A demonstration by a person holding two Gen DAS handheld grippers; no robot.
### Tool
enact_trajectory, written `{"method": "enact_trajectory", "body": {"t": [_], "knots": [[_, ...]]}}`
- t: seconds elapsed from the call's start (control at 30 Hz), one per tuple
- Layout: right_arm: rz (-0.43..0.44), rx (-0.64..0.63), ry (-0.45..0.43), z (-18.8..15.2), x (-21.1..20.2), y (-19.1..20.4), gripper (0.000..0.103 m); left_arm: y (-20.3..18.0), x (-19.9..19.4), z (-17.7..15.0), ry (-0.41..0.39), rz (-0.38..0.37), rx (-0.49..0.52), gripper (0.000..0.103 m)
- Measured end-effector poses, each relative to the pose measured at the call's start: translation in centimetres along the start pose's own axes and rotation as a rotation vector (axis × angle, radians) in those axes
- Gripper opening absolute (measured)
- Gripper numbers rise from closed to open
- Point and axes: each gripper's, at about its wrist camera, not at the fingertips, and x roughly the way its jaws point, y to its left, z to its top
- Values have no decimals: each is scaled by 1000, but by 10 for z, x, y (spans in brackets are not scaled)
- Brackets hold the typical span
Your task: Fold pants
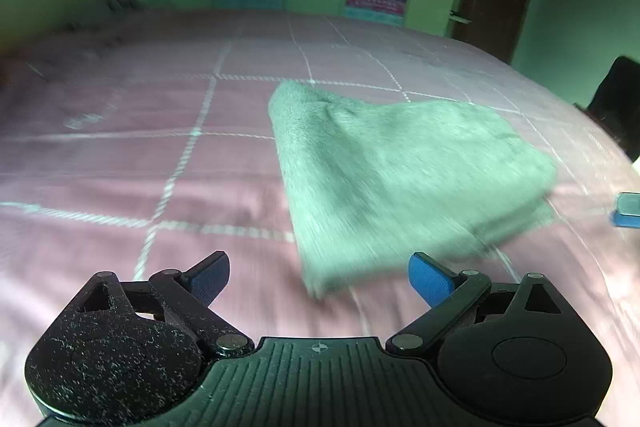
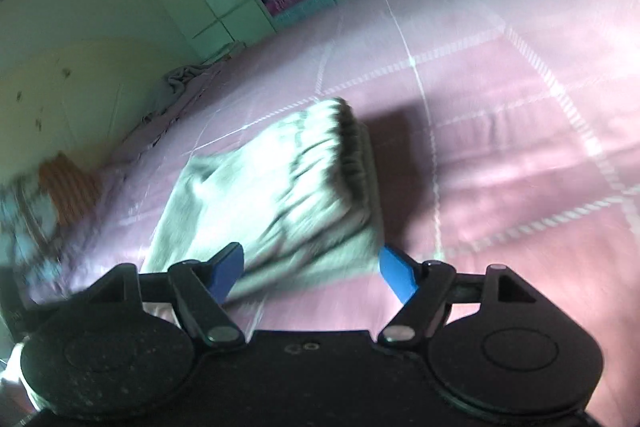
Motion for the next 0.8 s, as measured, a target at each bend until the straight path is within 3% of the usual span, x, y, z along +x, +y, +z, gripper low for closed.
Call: {"method": "enact_trajectory", "body": {"t": [0.07, 0.13, 0.23, 0.3, 0.37, 0.53, 0.8], "knots": [[-66, -77, -17, -25, -35, 28, 96, -9, -42, -23, -32, 25, 43, 103], [-156, -140, -37, -40, -64, 52, 98, -21, -75, -39, -38, 21, 47, 103], [-225, -244, -103, -78, -101, 87, 100, -32, -114, -57, -12, 6, 8, 103], [-266, -292, -124, -96, -118, 106, 101, -42, -136, -69, -5, 34, 45, 103], [-268, -295, -150, -107, -133, 120, 101, -46, -158, -78, -26, 47, 65, 103], [-276, -270, -201, -128, -171, 147, 101, -49, -204, -89, -98, 40, 1, 103], [-274, -288, -222, -148, -183, 166, 101, -59, -243, -102, -163, 36, 3, 103]]}}
